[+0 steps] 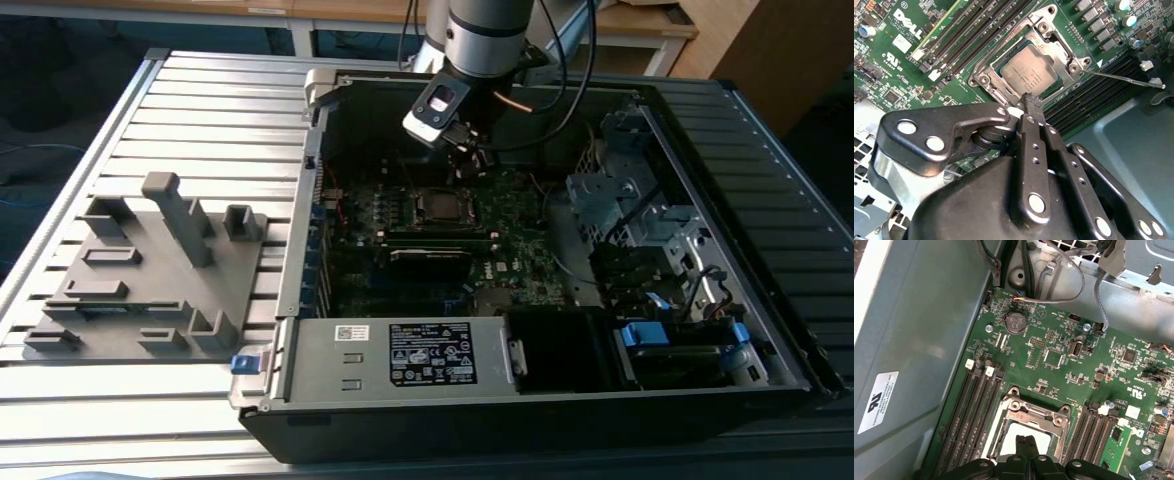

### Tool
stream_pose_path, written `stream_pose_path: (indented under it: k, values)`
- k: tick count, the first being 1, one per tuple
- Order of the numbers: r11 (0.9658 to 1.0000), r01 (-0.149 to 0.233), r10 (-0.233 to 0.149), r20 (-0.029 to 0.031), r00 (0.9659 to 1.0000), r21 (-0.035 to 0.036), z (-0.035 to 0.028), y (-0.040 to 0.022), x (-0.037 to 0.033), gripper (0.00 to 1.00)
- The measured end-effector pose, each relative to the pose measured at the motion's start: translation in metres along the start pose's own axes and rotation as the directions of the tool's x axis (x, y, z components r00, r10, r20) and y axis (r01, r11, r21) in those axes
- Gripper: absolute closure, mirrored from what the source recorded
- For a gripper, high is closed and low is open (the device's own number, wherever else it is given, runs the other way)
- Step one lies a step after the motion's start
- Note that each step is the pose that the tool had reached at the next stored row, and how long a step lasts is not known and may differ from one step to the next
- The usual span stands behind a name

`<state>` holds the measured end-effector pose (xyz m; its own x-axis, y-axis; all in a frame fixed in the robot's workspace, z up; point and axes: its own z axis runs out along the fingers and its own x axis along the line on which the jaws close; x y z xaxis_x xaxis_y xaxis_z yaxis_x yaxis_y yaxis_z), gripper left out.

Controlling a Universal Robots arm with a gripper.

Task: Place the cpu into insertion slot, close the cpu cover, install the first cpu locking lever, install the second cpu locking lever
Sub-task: 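Close the cpu cover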

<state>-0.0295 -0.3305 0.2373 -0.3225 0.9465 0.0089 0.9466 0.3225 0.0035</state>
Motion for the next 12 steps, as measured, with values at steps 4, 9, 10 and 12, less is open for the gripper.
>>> stream_pose_path:
  k: [4,9,10,12]
  values:
    - [1.0000,0.009,-0.009,-0.0011,1.0000,-0.0003,0.0000,0.0000,0.0000,0.90]
    - [0.9999,0.011,-0.011,-0.0012,0.9999,-0.0003,0.0000,0.0000,0.0000,0.90]
    - [0.9999,0.011,-0.011,-0.0012,0.9999,-0.0003,0.0000,0.0000,0.0000,0.90]
    - [0.9999,0.012,-0.012,-0.0012,0.9999,-0.0003,0.0000,0.0000,0.0000,0.90]
